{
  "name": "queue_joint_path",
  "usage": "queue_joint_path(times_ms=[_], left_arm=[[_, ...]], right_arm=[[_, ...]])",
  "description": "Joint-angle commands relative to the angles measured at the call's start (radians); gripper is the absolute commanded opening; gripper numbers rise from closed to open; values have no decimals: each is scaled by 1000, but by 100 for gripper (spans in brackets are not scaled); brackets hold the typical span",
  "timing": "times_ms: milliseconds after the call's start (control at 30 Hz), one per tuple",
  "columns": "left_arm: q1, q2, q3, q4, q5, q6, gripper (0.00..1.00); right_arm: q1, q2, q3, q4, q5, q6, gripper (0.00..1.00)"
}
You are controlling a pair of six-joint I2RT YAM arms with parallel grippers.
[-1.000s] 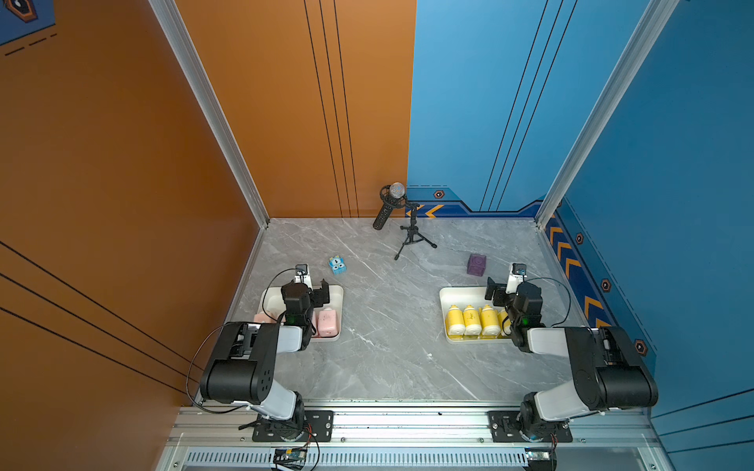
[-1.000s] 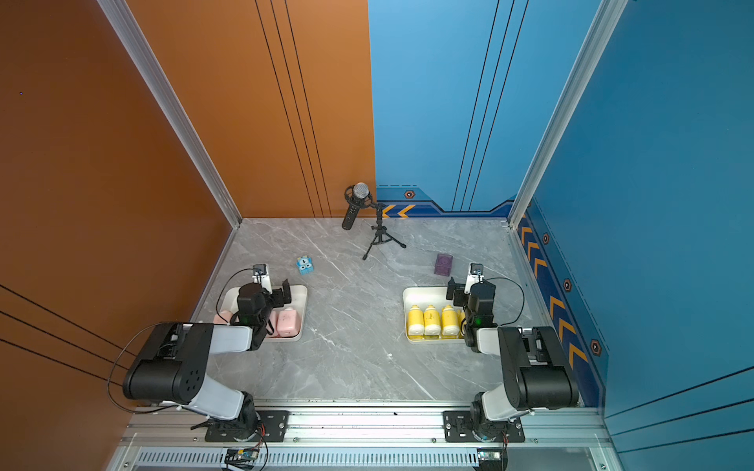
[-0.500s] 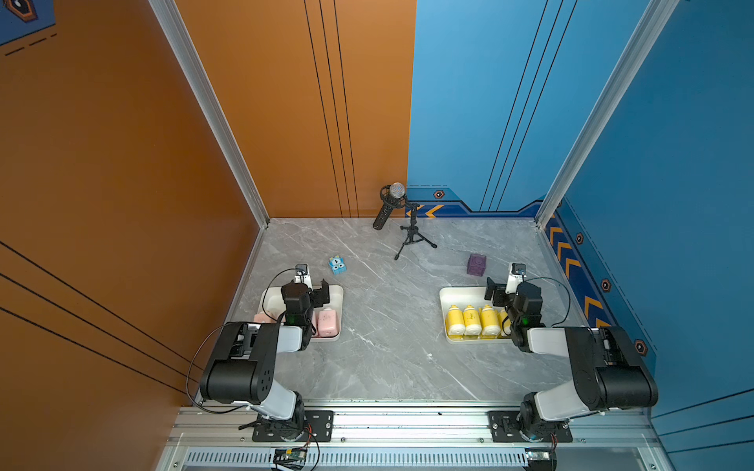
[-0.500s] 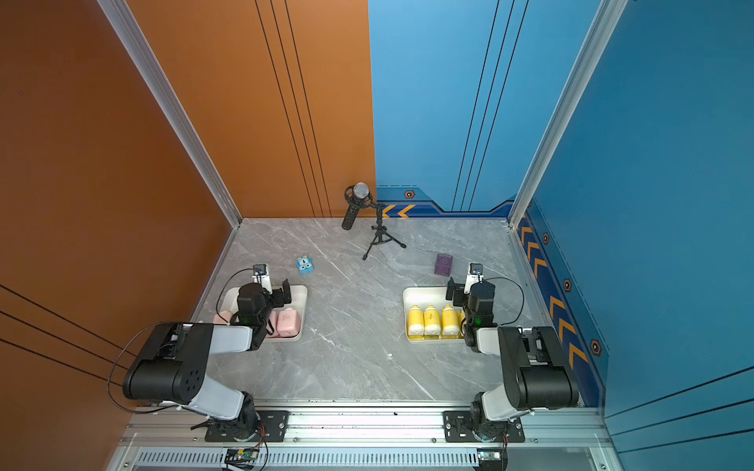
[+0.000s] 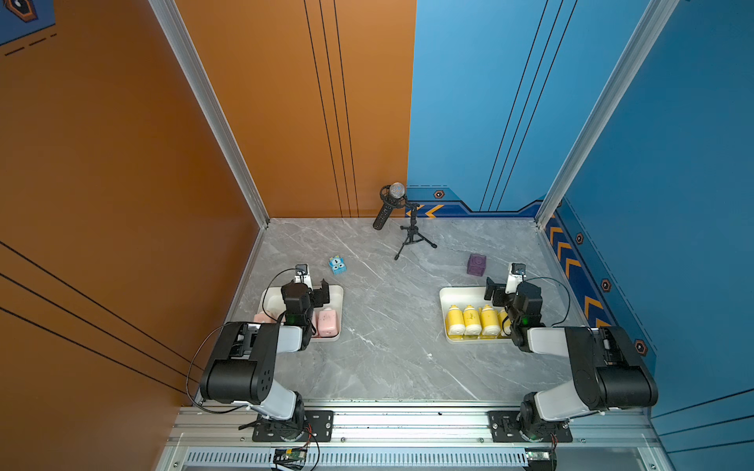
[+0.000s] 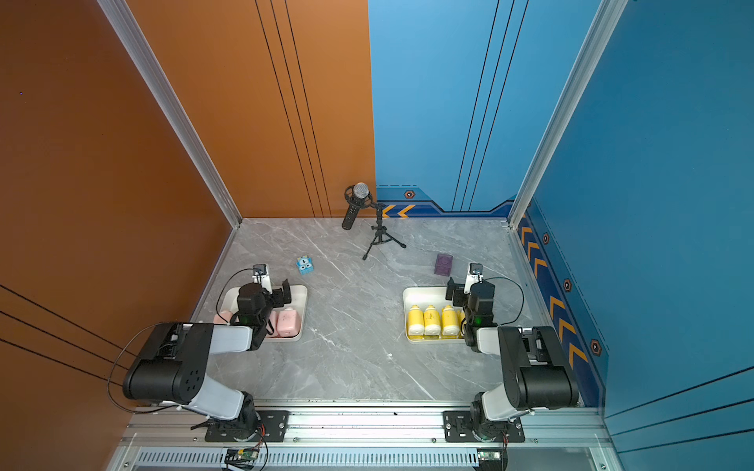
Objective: Place the pencil sharpeners by color into the storage box
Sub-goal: Reset both arms
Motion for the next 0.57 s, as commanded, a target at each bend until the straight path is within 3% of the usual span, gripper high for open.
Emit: queue_joint_path(times_ms=[0, 533], left_arm=[[-8, 14, 3, 10, 14, 19, 98], [-11, 15, 3, 9, 13, 21, 98]], right_arm=[[-8, 15, 14, -37, -1, 21, 100], [-8, 14, 13, -37, -1, 21, 100]])
